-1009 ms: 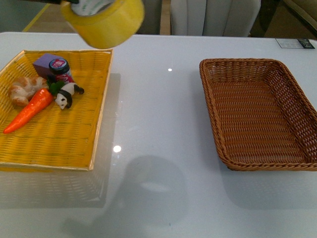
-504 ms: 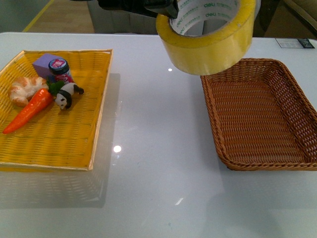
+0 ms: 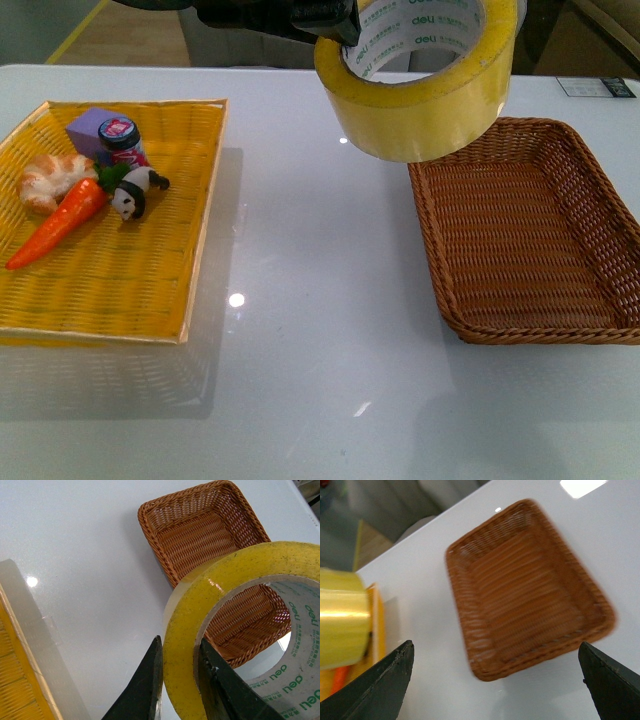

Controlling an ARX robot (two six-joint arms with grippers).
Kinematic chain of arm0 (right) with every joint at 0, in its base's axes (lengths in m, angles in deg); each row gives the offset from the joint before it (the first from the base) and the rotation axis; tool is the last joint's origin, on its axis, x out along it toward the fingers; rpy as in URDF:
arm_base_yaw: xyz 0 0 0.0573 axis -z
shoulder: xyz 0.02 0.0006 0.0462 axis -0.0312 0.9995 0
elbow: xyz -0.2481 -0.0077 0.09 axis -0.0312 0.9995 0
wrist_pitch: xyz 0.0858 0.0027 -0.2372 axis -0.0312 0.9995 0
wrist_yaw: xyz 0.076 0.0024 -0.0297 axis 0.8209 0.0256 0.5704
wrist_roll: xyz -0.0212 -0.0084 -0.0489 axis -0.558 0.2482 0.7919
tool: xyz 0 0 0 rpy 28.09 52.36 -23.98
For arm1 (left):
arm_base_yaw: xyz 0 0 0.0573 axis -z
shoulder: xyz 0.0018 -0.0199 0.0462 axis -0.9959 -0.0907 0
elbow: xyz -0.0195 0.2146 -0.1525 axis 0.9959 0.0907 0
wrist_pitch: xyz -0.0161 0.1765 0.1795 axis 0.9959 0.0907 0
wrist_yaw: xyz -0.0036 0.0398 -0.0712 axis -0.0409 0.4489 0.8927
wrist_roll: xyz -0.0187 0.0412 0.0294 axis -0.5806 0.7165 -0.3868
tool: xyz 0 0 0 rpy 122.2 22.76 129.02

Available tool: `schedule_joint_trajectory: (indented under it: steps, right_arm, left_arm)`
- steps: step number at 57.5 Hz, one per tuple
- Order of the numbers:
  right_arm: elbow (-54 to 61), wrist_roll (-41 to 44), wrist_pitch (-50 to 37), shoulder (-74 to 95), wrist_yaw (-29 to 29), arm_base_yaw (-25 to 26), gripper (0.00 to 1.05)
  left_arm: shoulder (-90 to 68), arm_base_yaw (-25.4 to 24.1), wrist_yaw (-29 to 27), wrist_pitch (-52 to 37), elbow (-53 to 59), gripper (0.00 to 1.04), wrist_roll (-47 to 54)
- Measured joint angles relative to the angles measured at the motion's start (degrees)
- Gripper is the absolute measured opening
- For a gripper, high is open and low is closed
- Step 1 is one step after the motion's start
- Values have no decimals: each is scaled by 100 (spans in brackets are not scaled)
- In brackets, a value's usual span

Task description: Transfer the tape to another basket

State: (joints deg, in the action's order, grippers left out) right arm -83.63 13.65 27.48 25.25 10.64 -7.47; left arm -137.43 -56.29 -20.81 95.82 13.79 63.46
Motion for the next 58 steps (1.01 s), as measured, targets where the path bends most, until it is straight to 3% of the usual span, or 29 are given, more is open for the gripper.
schedule_joint_trajectory:
  steps: [10,29,58]
  right_arm:
    - [-175,-787,-1744,1453,1123,-289,96]
    - [-457,-1510,-3672,3060,1845,-664,96]
    - [-741,-1904,-4789,4221,2138,-723,96]
  left_arm:
    - [0,0,-2,46,0,15,0]
    - [4,20,44,107,0,15,0]
    - [4,26,136,162,-2,14,-9]
